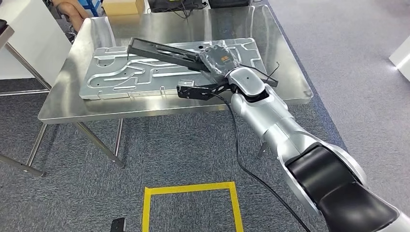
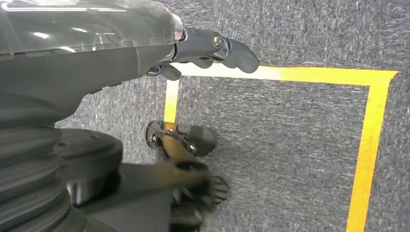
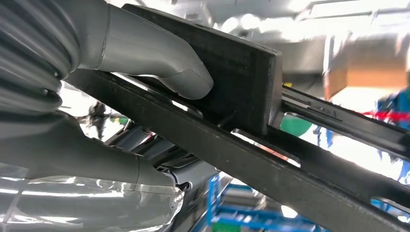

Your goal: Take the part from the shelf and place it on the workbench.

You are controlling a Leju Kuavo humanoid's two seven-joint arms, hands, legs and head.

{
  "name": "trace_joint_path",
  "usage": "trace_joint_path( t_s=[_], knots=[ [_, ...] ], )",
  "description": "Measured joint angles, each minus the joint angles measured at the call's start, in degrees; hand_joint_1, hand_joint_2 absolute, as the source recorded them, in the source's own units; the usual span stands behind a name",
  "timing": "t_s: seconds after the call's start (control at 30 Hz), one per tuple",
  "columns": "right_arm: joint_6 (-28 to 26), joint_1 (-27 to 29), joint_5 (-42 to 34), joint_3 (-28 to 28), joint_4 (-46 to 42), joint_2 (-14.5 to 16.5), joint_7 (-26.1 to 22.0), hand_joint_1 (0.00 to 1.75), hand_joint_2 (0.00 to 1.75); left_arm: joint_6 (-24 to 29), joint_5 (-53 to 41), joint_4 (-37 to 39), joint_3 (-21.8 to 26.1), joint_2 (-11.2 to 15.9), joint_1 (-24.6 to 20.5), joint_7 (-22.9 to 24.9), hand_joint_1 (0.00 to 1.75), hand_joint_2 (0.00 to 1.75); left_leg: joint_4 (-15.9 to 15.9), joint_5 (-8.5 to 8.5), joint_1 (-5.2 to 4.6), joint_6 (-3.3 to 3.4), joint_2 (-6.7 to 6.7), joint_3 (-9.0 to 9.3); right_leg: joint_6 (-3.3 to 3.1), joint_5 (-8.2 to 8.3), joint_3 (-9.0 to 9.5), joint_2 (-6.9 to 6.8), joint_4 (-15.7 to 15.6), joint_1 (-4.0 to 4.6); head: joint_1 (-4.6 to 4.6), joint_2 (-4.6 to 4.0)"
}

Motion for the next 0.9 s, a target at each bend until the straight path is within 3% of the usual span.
trace_joint_path(
  t_s=[0.03, 0.07, 0.13, 0.2, 0.27, 0.37, 0.4, 0.47, 0.5, 0.53, 0.57, 0.6, 0.63, 0.7, 0.83, 0.9],
  knots=[
    [0.3, 0.0, 0.0, 0.0, 0.5, 0.1, -0.2, 1.75, 1.75, 0.0, 0.0, 0.0, 0.1, 0.0, 0.1, 0.0, 0.0, 1.75, 0.6, 0.51, -0.02, 0.17, 0.0, -1.12, -0.03, -0.33, 0.4, 0.05, 0.0, 0.18, 0.0, 0.0],
    [0.6, 0.0, -0.1, 0.0, 0.9, 0.2, -0.3, 1.75, 1.75, 0.0, 0.0, 0.0, 0.1, 0.0, 0.2, 0.0, 0.0, 1.75, -1.0, 2.21, -0.06, 0.43, 0.0, -1.19, -0.04, -0.67, 0.86, 0.09, 0.0, 0.35, 0.0, 0.0],
    [1.2, -0.3, -0.5, 0.0, 1.5, 0.5, -0.5, 1.75, 1.75, 0.0, 0.0, 0.0, 0.2, 0.1, 0.3, 0.0, 0.0, 1.75, -8.8, 7.72, -0.35, 1.3, 0.0, 1.1, 0.01, -1.45, 1.95, 0.1, 0.0, 0.61, 0.0, 0.0],
    [2.4, -0.9, -1.6, 0.0, 2.3, 0.7, -0.8, 1.75, 1.75, 0.0, 0.1, 0.0, 0.2, 0.2, 0.3, -0.1, 0.0, 1.75, -14.8, 10.17, -0.81, 1.98, 0.03, 3.23, 0.32, -2.0, 2.49, 0.21, 0.0, 0.7, 0.0, 0.0],
    [3.3, -1.2, -2.2, 0.0, 2.9, 0.9, -0.9, 1.75, 1.75, 0.1, 0.1, 0.0, 0.2, 0.3, 0.4, -0.2, 0.0, 1.75, -15.9, 9.95, -1.12, 2.3, 0.0, 3.7, 0.94, -2.36, 2.54, 0.32, 0.0, 0.67, 0.0, 0.0],
    [3.6, -1.3, -2.1, 0.0, 3.5, 0.9, -0.3, 1.75, 1.75, 0.1, 0.1, 0.0, 0.2, 0.3, 0.4, -0.2, 0.0, 1.75, -16.8, 10.61, -0.66, 3.01, 0.01, 4.63, 1.84, -3.73, 2.13, 0.15, 1.5, 0.7, 0.01, 0.0],
    [3.6, -1.4, -2.1, 0.0, 3.6, 0.9, -0.2, 1.75, 1.75, 0.0, 0.1, 0.0, 0.2, 0.3, 0.4, -0.2, 0.0, 1.75, -17.1, 10.59, -0.51, 3.26, 0.06, 4.99, 2.07, -4.94, 0.92, 0.07, 3.9, 0.68, 0.01, 0.0],
    [3.5, -1.4, -2.0, 0.0, 4.0, 0.8, -0.1, 1.75, 1.75, 0.0, 0.1, 0.0, 0.2, 0.3, 0.4, -0.2, 0.0, 1.75, -17.1, 10.14, -0.59, 3.55, 0.08, 5.39, 2.43, -7.82, -3.45, 0.0, 11.5, 0.49, 0.01, 0.0],
    [3.0, -1.2, -1.4, 0.0, 4.2, 0.8, 0.0, 1.75, 1.75, 0.0, 0.1, 0.0, 0.2, 0.3, 0.4, -0.2, 0.0, 1.75, -17.0, 9.85, -0.59, 3.59, 0.06, 5.58, 2.62, -8.55, -5.7, -0.02, 14.8, 0.38, 0.01, 0.0],
    [2.3, -0.9, -0.8, 0.0, 4.3, 0.7, 0.1, 1.75, 1.75, 0.0, 0.1, 0.0, 0.2, 0.3, 0.4, -0.2, 0.0, 1.75, -16.9, 9.52, -0.58, 3.56, 0.01, 5.81, 2.78, -8.12, -7.15, -0.05, 16.3, 0.23, 0.01, 0.0],
    [1.3, -0.6, -0.1, 0.0, 4.4, 0.7, 0.2, 1.75, 1.75, 0.0, 0.0, 0.0, 0.2, 0.3, 0.4, -0.2, 0.0, 1.75, -16.8, 9.14, -0.56, 3.48, -0.07, 6.06, 2.89, -6.55, -7.54, -0.07, 15.6, 0.08, 0.01, 0.0],
    [0.5, -0.4, 0.4, 0.0, 4.4, 0.7, 0.3, 1.75, 1.75, 0.0, 0.0, 0.0, 0.2, 0.3, 0.4, -0.2, 0.0, 1.75, -16.5, 8.65, -0.54, 3.35, -0.14, 6.4, 2.93, -4.0, -6.78, -0.12, 12.7, -0.06, 0.01, 0.0],
    [-0.2, -0.3, 0.6, 0.0, 4.4, 0.6, 0.2, 1.75, 1.75, 0.0, 0.0, 0.0, 0.2, 0.2, 0.5, -0.1, 0.0, 1.75, -16.2, 8.08, -0.52, 3.16, -0.2, 6.7, 2.89, -1.41, -5.45, -0.21, 8.7, -0.13, 0.01, 0.0],
    [-1.3, -0.2, 0.8, 0.1, 4.4, 0.6, -0.4, 1.75, 1.75, 0.0, 0.0, 0.0, 0.2, 0.2, 0.4, -0.1, 0.0, 1.75, -15.6, 7.12, -0.71, 2.63, -0.22, 6.9, 2.55, 1.31, -3.11, -0.32, 2.6, -0.01, 0.01, 0.0],
    [-2.7, 0.1, 1.5, 0.3, 4.2, 0.7, -1.1, 1.75, 1.75, 0.0, 0.0, 0.0, 0.2, 0.2, 0.2, 0.0, 0.0, 1.75, -15.4, 6.17, -0.83, 1.49, -0.13, 7.09, 1.27, 0.63, -2.27, -0.18, 1.1, 0.14, -0.03, 0.0],
    [-1.5, -0.2, 1.3, 0.3, 4.1, 0.8, -1.1, 1.75, 1.75, 0.0, 0.0, 0.0, 0.2, 0.2, 0.2, -0.1, 0.0, 1.75, -12.6, 4.58, -0.71, 0.86, -0.06, 5.95, 0.65, 0.36, -1.62, -0.18, 0.7, -0.09, -0.03, 0.0]
  ],
)
